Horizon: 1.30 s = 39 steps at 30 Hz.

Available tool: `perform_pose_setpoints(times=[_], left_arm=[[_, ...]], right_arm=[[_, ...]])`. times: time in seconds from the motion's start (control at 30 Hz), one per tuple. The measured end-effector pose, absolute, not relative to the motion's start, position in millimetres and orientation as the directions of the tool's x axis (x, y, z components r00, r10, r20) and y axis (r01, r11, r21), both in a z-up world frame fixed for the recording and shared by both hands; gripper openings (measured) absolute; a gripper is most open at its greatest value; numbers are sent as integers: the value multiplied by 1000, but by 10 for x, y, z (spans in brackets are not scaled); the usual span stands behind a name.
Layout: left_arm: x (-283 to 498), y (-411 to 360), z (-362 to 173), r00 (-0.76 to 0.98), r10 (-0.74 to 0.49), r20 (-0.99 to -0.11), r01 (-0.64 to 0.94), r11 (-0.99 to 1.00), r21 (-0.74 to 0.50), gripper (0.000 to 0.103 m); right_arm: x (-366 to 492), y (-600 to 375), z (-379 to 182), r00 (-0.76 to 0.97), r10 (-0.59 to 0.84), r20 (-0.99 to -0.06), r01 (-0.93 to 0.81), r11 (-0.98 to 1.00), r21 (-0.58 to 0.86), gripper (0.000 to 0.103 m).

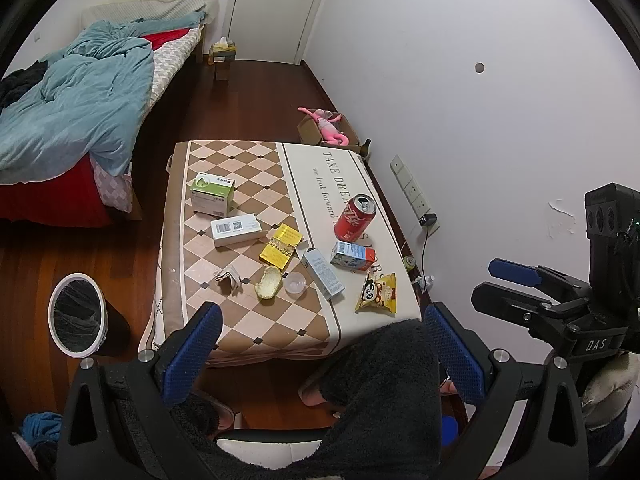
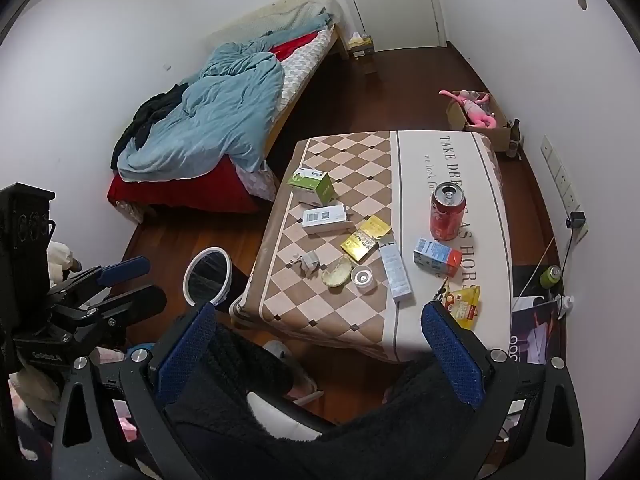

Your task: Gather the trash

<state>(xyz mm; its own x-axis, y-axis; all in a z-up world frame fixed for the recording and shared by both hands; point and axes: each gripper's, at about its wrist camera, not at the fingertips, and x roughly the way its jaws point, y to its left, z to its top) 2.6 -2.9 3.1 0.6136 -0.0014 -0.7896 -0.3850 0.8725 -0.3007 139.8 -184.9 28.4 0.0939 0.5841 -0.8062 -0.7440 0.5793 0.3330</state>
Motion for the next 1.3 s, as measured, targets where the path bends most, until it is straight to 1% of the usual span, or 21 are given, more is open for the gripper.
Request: perform_pose_setpoints(times=[0.77, 1.3], left_arm=[[49, -15, 90, 616, -7, -788, -380, 873, -305, 103], [7, -60, -33, 615, -7, -789, -379, 874, -303, 103]], right_arm=[[1367, -1854, 330, 94, 585, -805, -747, 576, 332, 103], [1370, -1835, 346, 90, 587, -804, -746, 575, 336, 103]])
